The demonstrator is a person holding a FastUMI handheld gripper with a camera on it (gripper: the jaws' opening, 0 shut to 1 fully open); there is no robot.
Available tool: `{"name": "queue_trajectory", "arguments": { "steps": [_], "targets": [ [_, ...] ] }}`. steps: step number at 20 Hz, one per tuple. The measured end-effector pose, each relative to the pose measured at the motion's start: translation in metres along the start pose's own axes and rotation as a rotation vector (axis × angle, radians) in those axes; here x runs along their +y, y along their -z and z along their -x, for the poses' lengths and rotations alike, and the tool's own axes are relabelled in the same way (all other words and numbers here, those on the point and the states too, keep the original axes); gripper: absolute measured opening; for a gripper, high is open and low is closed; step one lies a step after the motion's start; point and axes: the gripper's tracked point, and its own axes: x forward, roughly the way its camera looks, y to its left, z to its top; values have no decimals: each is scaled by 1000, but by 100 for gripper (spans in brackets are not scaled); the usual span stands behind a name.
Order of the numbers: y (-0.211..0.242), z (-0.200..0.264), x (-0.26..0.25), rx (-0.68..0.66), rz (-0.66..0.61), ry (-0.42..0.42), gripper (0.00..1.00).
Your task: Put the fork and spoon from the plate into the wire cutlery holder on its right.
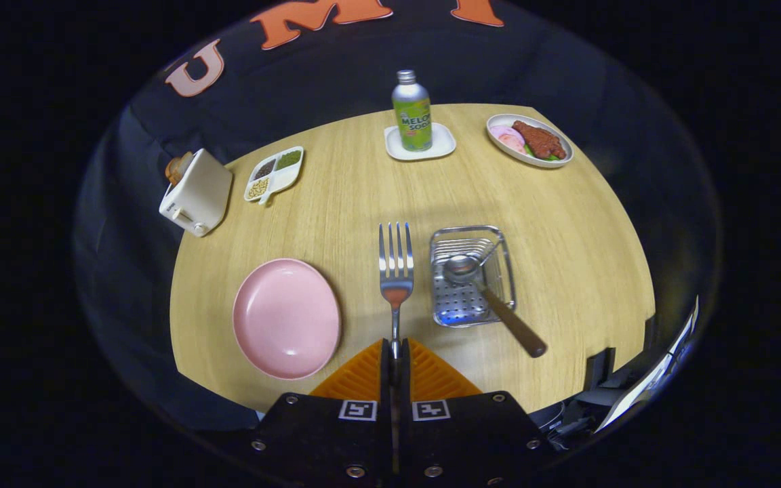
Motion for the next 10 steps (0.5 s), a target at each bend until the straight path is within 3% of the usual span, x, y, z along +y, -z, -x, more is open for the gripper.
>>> {"name": "queue_trajectory", "arguments": {
  "steps": [3,10],
  "targets": [
    [-1,1,-28,24,-24,22,5],
    [1,-10,-41,99,6,19,5]
  ]
}}
